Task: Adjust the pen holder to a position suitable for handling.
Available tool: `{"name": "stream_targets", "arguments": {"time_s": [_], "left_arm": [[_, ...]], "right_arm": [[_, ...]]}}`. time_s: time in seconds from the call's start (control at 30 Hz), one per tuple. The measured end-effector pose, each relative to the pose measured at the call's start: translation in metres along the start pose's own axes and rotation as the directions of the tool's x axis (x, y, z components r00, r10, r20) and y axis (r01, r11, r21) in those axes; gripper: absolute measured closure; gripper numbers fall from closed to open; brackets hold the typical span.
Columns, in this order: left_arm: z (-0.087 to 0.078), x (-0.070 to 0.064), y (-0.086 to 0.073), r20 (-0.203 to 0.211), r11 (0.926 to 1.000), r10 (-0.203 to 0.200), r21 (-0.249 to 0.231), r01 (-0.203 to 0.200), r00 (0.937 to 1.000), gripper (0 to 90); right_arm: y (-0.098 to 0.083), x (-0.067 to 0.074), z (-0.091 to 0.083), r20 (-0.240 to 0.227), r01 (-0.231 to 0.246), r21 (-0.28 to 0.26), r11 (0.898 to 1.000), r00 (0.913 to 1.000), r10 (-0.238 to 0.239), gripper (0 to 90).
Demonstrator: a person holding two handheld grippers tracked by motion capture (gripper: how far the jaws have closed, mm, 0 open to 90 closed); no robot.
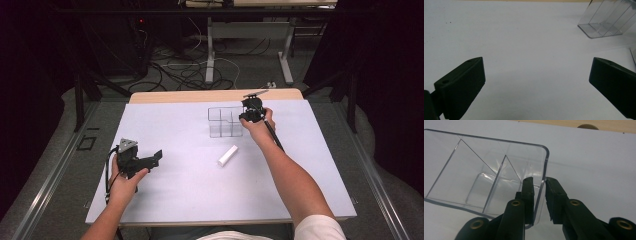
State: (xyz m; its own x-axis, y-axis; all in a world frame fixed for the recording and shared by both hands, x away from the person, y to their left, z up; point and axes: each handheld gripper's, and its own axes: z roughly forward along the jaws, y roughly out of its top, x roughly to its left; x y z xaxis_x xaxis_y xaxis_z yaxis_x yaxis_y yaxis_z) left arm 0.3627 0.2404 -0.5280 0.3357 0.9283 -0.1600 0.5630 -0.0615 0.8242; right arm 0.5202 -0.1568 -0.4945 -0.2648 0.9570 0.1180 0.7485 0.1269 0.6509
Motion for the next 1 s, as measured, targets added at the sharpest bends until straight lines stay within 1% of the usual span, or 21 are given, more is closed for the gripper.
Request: {"name": "stream_targets", "arguments": {"time_s": [0.17, 0.43, 0.47, 0.53, 0.67, 0.77, 0.93, 1.0], "left_arm": [[0.001, 0.0, 0.0, 0.001, 1.0, 0.0, -0.002, 0.0, 1.0, 0.5], [0.001, -0.001, 0.0, 0.003, 1.0, -0.002, -0.004, 0.002, 1.0, 0.5], [0.001, -0.001, 0.0, 0.002, 1.0, -0.002, -0.004, 0.002, 1.0, 0.5], [0.001, -0.001, 0.0, 0.004, 1.0, -0.001, -0.004, 0.001, 1.0, 0.5], [0.001, -0.001, 0.0, 0.004, 1.0, -0.002, -0.004, 0.002, 1.0, 0.5], [0.001, -0.001, 0.0, 0.003, 1.0, -0.002, -0.004, 0.002, 1.0, 0.5], [0.001, -0.001, 0.0, 0.003, 1.0, -0.001, -0.005, 0.001, 1.0, 0.5], [0.001, -0.001, 0.0, 0.002, 1.0, 0.0, -0.007, 0.0, 1.0, 0.5]], "right_arm": [[0.0, 0.0, -0.002, -0.005, -0.037, 0.019, 0.999, 0.9993, 0.038, 78.1], [0.0, 0.002, -0.006, 0.0, -0.063, 0.037, 0.997, 0.998, 0.063, 78.8], [0.0, 0.002, -0.006, 0.0, -0.074, 0.043, 0.996, 0.9973, 0.074, 78.8], [0.0, 0.002, -0.007, 0.003, -0.072, 0.041, 0.997, 0.9974, 0.072, 79.1], [0.0, 0.003, -0.008, 0.008, -0.089, 0.048, 0.995, 0.996, 0.089, 79.7], [0.001, 0.005, -0.009, -0.006, -0.096, 0.052, 0.994, 0.9953, 0.097, 80.3], [0.002, 0.009, -0.012, -0.01, -0.11, 0.058, 0.992, 0.9938, 0.11, 81.5], [0.002, 0.01, -0.012, 0.0, -0.108, 0.057, 0.992, 0.9941, 0.109, 81.5]]}}
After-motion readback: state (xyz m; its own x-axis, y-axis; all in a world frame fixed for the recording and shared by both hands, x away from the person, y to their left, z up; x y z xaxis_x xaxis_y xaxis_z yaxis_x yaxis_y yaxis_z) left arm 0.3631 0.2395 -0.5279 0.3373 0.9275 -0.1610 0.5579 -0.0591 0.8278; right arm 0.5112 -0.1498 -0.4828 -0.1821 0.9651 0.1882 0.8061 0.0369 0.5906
